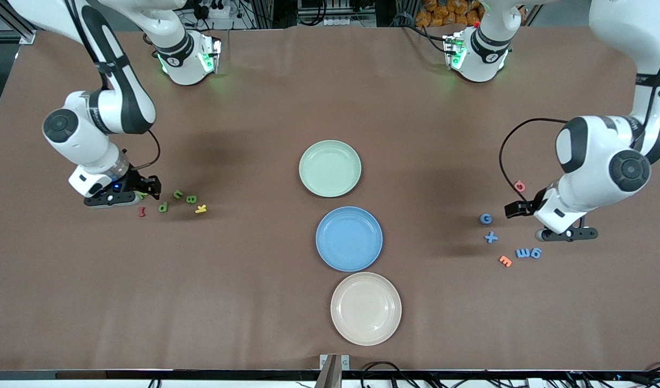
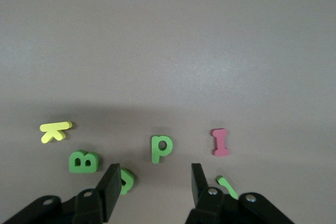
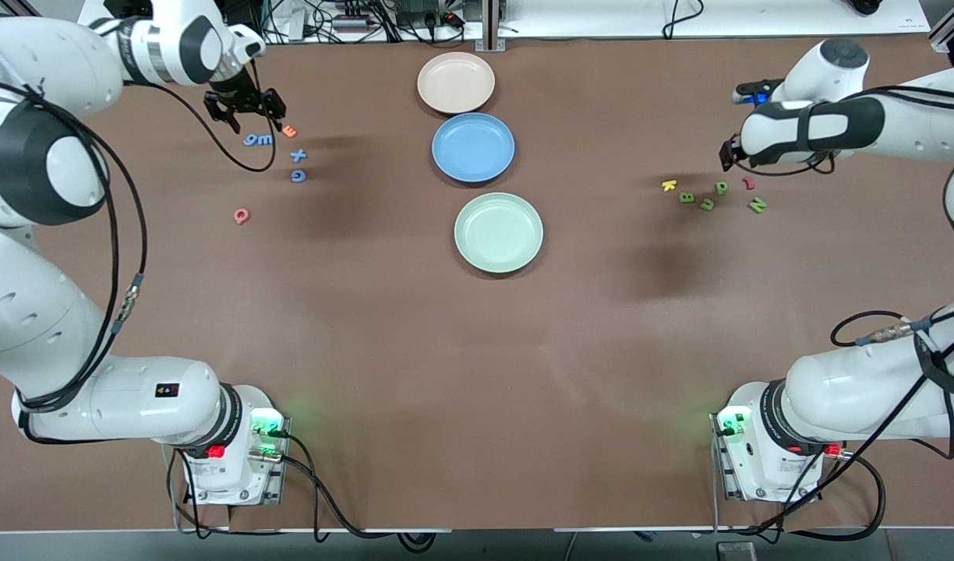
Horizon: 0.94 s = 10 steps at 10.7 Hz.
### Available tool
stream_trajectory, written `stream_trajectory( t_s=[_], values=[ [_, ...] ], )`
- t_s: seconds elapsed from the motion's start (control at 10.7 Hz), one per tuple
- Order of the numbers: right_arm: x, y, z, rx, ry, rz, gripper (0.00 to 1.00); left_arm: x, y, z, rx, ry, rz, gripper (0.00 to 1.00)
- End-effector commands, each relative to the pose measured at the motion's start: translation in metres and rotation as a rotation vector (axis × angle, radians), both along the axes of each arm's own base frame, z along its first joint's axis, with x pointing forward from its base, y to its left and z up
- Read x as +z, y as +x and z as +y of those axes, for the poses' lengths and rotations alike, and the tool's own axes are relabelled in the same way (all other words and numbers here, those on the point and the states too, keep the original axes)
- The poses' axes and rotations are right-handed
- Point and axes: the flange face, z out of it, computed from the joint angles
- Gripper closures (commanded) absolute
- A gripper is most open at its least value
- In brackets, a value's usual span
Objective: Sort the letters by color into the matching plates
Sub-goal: 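Lower the right gripper onto green p while the left gripper lowers onto blue e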
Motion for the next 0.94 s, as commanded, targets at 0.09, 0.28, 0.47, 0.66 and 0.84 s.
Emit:
stream_trajectory(
  t_s=[0.09, 0.28, 0.47, 0.66, 0.84],
  values=[
    [-0.033, 0.000, -0.005, 0.009, 0.003, -0.029, 0.42, -0.033, 0.003, -0.014, 0.023, 0.015, -0.018, 0.00],
    [-0.044, 0.001, -0.010, -0.001, 0.005, -0.042, 0.46, -0.059, -0.014, -0.028, 0.004, 0.005, -0.065, 0.00],
    [-0.053, 0.000, -0.019, -0.017, 0.000, -0.039, 0.50, -0.088, -0.039, -0.029, 0.011, -0.009, -0.130, 0.00],
    [-0.064, -0.001, -0.015, -0.013, 0.001, -0.027, 0.52, -0.099, -0.047, -0.038, -0.014, -0.010, -0.116, 0.00],
    [-0.073, -0.001, -0.015, -0.019, 0.002, -0.012, 0.53, -0.117, -0.052, -0.049, -0.042, -0.009, -0.086, 0.00]
  ],
)
